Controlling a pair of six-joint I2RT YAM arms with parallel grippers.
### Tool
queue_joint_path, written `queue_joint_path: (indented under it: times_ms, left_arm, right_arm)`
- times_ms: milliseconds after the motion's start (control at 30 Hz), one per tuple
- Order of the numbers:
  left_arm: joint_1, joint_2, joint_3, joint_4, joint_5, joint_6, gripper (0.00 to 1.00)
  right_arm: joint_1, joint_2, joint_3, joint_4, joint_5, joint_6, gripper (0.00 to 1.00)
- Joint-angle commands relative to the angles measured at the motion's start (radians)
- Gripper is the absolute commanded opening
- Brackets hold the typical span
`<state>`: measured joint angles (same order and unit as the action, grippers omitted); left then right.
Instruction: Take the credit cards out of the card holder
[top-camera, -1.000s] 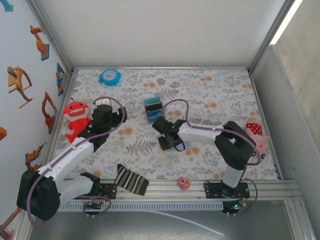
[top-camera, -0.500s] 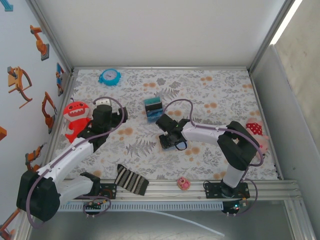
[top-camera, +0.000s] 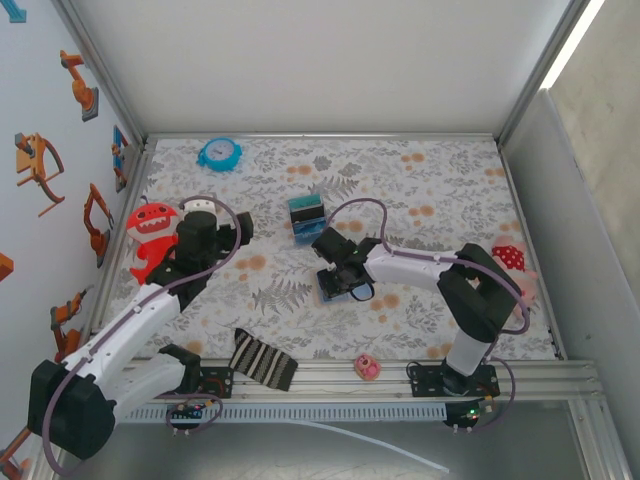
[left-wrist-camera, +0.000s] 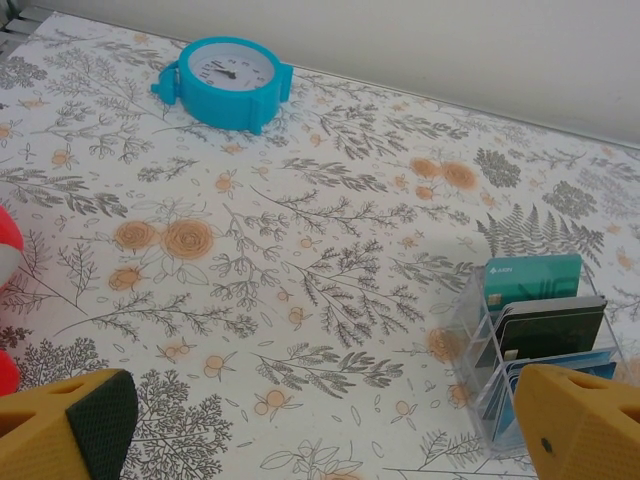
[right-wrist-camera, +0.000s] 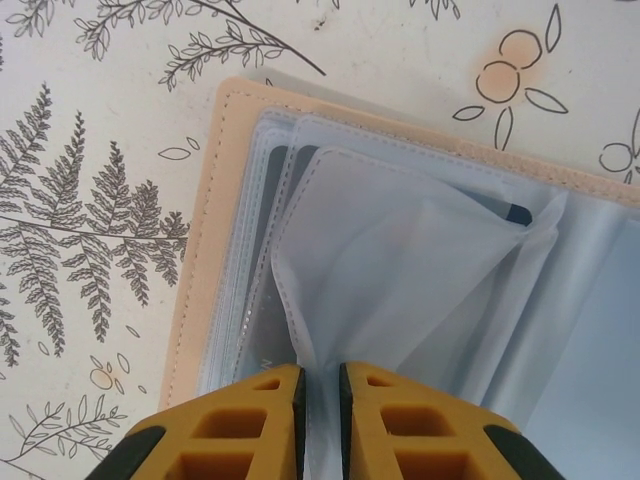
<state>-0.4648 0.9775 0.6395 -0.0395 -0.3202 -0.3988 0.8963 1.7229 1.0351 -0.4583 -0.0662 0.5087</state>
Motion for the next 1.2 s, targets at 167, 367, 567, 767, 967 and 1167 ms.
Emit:
queue_joint_path:
  times_ms: [167, 367, 567, 767, 967, 1167]
  left_arm:
    - [-0.003, -0.039, 0.038, -0.017, 0.008, -0.008, 0.97]
    - [-0.002, -0.042, 0.039, -0.02, 0.01, -0.008, 0.97]
    - [-0.003, -0.046, 0.039, -0.019, 0.009, -0.007, 0.97]
    - [-0.003, -0.042, 0.04, -0.023, 0.007, -0.004, 0.97]
    - [-0.004, -0.034, 0.04, -0.026, 0.007, -0.006, 0.97]
    - [-0.005, -0.028, 0.041, -0.026, 0.009, -0.007, 0.97]
  right_arm:
    - [-0.003, -0.049, 0.041, -0.071, 0.066, 0.006, 0.16]
    - [-0.002, -0.066, 0.047, -0.103, 0.108, 0.002, 0.24]
    - [-0.002, -0.065, 0.058, -0.147, 0.148, -0.008, 0.26]
    - [-0.002, -0.078, 0.055, -0.138, 0.128, -0.004, 0.26]
    - [0.0, -0.08, 0.024, -0.029, 0.0, 0.034, 0.25]
    - [0.002, -0.054, 0.018, -0.027, 0.004, 0.044, 0.28]
